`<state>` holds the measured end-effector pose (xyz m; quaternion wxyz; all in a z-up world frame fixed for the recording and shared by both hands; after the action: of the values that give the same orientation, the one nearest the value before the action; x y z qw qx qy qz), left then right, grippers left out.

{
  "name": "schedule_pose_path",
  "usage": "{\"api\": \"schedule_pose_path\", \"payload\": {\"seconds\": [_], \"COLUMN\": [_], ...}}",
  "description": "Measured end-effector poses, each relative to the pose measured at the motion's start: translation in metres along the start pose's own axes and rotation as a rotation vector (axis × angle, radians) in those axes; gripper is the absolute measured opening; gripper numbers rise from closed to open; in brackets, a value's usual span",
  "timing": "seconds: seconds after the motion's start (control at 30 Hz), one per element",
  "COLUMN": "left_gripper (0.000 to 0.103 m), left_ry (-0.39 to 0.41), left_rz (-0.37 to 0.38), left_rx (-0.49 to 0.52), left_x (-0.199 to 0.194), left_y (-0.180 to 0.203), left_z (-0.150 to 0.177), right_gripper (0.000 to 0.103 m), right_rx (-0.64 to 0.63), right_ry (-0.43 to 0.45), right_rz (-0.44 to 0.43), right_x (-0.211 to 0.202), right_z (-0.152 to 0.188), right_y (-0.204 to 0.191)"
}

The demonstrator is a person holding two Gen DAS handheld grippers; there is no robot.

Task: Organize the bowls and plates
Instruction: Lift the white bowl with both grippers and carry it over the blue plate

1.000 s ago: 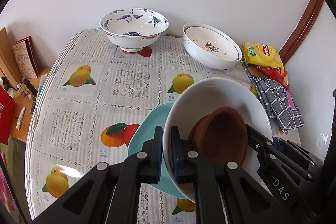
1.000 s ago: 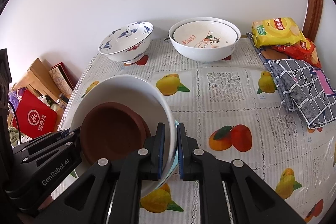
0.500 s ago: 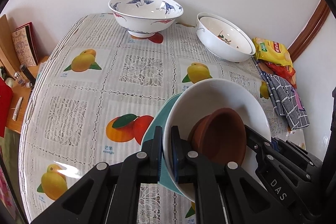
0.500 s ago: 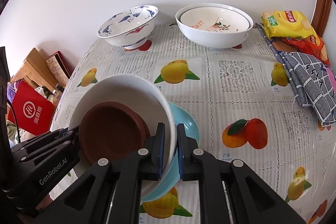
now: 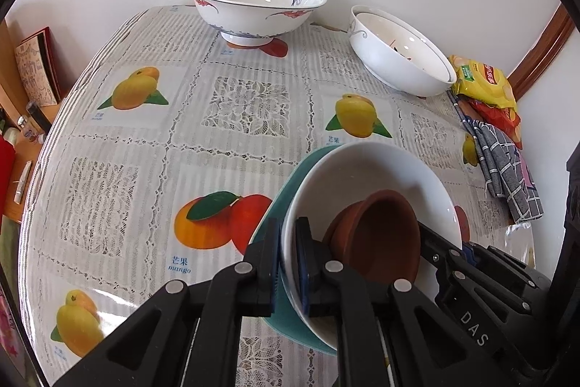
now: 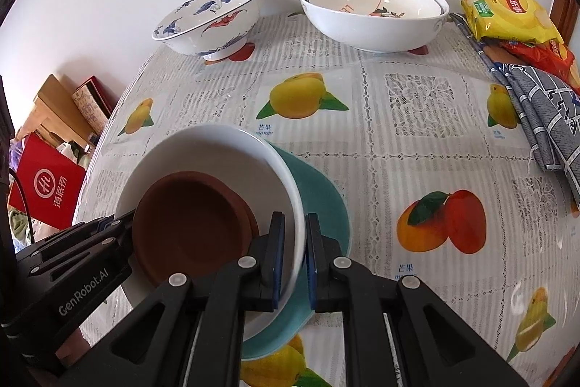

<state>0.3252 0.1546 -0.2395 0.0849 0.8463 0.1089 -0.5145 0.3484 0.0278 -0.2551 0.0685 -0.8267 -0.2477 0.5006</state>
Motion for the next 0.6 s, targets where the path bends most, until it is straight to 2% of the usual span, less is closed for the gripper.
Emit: {"api": "schedule_pose_path", "payload": {"seconds": [0.3, 0.37, 0.6], "left_gripper": [0.01, 0.011, 0.017], "left_ry": [-0.007, -0.013, -0.028], "left_rz": [0.014, 0.019, 0.007], "left_rx": [-0.011, -0.012, -0.006], "left_x": [0.0019, 0.0022, 0.0003], "left_y": [0.0017, 0.0012, -0.0016], "left_z": [-0.0017, -0.0006, 0.005], "right_gripper": [0.011, 0.015, 0.018], "right_rx": [-0.019, -0.024, -0.046], "right_ry": [0.003, 0.005, -0.001], "right_rz": [-0.007, 0.001, 0.006], "right_x": [-0.0005, -0.0014, -0.0045], "right_z": [-0.0027, -0.0029, 0.0006], "right_y": [0.0012, 0.0019, 0.0029]}}
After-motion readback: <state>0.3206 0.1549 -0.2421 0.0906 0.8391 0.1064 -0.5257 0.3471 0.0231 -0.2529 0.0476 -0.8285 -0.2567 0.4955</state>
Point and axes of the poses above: each gripper's, at about its wrist camera, not at the fingertips, and x roughly the way its jaws point, y to its right, z to its underside, the point moved 9 cm from there along x, roughly the way its jaws point, and after that the axes turned 12 degrees about -z, right-handed, at the moved point
